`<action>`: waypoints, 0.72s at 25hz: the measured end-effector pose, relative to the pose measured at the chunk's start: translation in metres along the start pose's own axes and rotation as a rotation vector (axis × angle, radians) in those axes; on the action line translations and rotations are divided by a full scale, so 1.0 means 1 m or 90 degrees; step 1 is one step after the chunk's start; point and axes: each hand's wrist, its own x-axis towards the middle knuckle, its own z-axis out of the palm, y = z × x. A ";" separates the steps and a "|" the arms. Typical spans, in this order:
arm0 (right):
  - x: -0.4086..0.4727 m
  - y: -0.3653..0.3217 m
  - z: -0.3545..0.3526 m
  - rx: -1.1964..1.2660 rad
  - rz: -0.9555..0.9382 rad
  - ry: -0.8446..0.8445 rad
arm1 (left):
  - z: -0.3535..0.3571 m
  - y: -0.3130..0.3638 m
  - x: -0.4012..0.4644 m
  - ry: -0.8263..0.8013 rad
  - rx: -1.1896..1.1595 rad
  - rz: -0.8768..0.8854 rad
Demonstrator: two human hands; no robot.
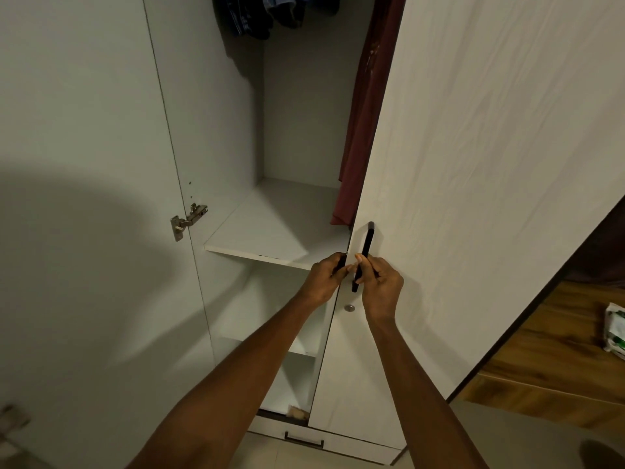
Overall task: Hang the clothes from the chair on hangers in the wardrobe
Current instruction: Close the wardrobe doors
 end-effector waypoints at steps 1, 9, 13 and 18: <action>-0.001 0.003 0.000 -0.007 0.006 0.006 | -0.002 -0.001 -0.003 -0.004 0.005 -0.015; -0.092 0.032 0.022 -0.190 0.157 0.051 | -0.061 -0.007 -0.123 0.176 0.082 -0.097; -0.182 0.000 0.066 -0.236 0.162 -0.140 | -0.115 -0.011 -0.213 0.379 0.144 -0.118; -0.281 -0.077 0.135 -0.086 0.123 -0.343 | -0.177 -0.024 -0.348 0.578 0.252 -0.218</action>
